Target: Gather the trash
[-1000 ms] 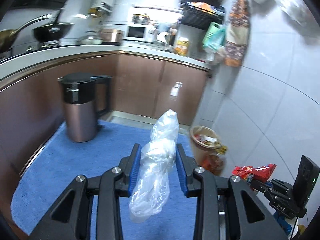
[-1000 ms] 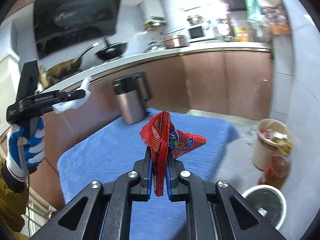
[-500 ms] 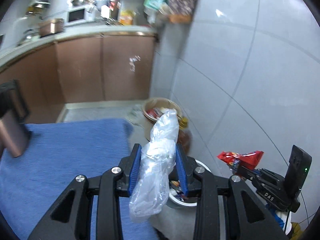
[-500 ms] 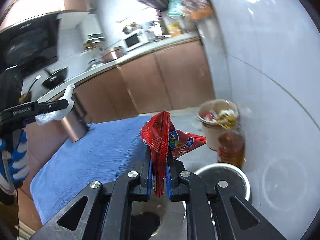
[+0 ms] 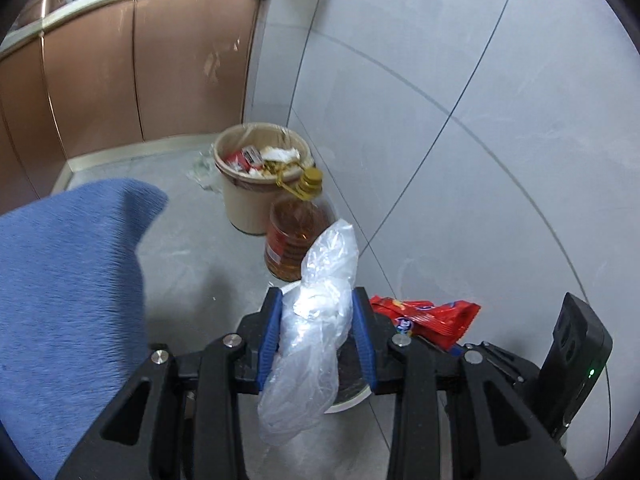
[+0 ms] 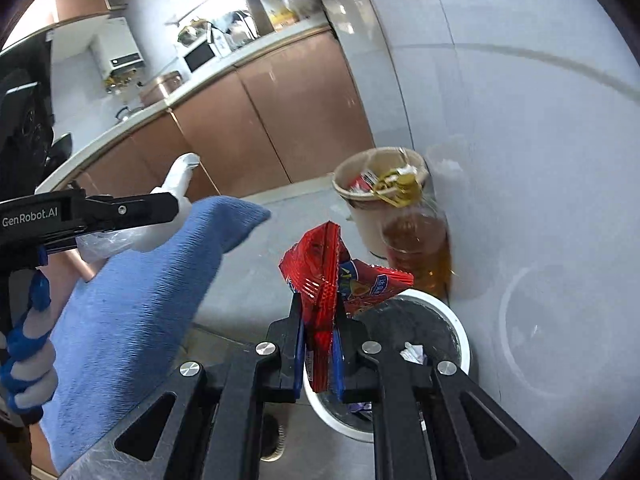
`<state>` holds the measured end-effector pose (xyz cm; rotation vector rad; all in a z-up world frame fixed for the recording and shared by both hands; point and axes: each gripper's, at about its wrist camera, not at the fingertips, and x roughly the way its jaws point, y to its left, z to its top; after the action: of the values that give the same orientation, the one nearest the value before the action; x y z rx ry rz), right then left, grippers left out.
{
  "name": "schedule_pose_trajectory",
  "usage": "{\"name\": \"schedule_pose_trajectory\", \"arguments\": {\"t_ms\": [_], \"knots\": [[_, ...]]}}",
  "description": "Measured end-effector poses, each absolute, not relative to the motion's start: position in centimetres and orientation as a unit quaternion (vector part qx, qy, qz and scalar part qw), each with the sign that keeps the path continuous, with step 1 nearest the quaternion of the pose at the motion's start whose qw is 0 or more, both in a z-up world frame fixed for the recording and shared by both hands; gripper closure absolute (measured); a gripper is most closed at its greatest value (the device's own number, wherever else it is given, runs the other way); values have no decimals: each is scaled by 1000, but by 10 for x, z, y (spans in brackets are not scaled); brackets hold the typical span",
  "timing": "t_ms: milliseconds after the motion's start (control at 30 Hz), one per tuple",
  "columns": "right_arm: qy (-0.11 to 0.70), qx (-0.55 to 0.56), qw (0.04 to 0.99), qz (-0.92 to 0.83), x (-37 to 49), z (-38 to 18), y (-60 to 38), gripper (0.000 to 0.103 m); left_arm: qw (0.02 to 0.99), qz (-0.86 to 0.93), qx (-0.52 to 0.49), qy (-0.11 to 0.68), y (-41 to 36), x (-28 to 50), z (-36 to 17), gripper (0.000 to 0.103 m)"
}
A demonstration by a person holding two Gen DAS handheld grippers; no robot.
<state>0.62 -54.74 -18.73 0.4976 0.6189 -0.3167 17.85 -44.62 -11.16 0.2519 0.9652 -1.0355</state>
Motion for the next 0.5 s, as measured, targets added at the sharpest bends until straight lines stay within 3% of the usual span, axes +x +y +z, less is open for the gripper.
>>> {"name": "schedule_pose_trajectory", "arguments": {"t_ms": [167, 267, 400, 500], "knots": [[318, 249, 900, -167, 9, -205, -562, 89, 742, -473, 104, 464, -467, 183, -130, 60], [320, 258, 893, -182, 7, -212, -567, 80, 740, -472, 98, 470, -473, 186, -133, 53], [322, 258, 890, -193, 4, -214, -570, 64, 735, -476, 102, 472, -474, 185, -133, 53], [323, 253, 891, -195, 2, -212, -566, 61, 741, -473, 111, 464, -469, 181, -129, 53]]}}
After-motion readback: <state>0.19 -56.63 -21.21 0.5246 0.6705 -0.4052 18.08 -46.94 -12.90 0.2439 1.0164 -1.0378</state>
